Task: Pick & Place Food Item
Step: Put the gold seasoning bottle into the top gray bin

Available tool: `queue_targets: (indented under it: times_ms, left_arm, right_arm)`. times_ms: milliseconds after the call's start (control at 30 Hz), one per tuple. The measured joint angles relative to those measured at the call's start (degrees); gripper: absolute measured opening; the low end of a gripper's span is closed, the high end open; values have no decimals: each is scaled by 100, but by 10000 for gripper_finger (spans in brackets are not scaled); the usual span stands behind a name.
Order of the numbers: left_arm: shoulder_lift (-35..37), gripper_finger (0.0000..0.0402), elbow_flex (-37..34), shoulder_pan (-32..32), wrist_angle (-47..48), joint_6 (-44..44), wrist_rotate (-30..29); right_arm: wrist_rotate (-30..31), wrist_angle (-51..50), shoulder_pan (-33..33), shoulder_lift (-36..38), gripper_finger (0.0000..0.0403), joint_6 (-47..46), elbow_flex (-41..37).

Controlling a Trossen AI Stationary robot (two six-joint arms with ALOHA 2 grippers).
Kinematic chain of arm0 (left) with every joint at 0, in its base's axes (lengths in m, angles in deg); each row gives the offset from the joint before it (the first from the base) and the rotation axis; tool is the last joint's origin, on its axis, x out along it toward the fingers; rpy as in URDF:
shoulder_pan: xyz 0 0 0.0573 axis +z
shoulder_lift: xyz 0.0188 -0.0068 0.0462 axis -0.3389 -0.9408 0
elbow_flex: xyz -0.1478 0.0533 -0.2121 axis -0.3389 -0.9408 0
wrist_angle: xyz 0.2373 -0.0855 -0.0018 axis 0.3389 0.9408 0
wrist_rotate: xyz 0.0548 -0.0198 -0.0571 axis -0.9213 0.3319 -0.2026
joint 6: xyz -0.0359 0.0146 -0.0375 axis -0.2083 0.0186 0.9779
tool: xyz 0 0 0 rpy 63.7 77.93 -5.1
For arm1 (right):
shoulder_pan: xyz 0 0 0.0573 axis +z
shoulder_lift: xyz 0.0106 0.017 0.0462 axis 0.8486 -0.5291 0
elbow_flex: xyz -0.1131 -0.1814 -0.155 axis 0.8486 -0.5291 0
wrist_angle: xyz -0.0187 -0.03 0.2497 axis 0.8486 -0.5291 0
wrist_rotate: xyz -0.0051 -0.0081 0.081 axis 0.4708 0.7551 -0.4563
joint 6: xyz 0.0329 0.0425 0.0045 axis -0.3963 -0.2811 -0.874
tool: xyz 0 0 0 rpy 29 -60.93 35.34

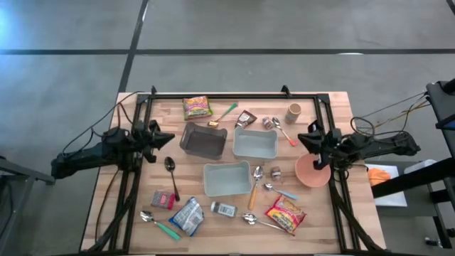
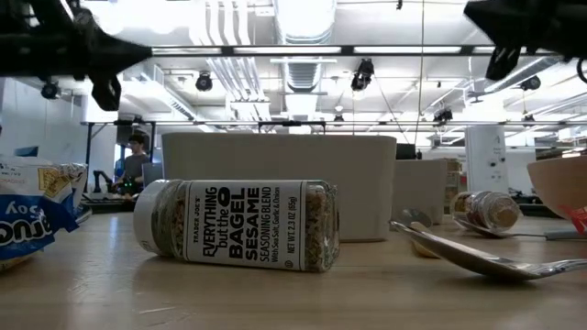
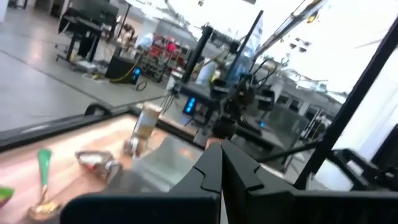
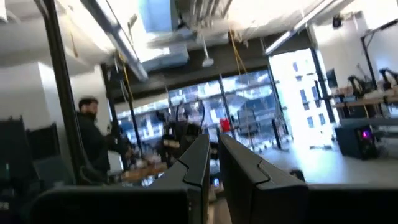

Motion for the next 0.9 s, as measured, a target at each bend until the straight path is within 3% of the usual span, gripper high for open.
queue_targets:
  times_ms: [100, 200, 300, 433, 633, 900]
  left_arm:
    - [-237, 0, 339, 4, 146, 5, -14]
    - [-671, 0, 833, 4, 455, -84, -15]
    - [-1220, 0, 1368, 8, 921, -90, -15]
    - [-1870, 0, 2103, 8, 1346, 189, 17]
    - [-2457, 0, 2907, 8, 1828, 286, 311]
    - [-2599, 0, 3298, 8, 1763, 415, 315]
  right_arm:
    - [47, -560, 0, -25, 33, 139, 539]
    - [204, -2136, 0, -59, 33, 14, 1360]
    - [473, -3757, 0, -236, 33, -554, 2177]
    - [859, -4831, 2, -611, 33, -1230, 2886]
    - [907, -5062, 4, -1084, 33, -1480, 3332]
    - [904, -4880, 4, -1591, 33, -1515, 3647]
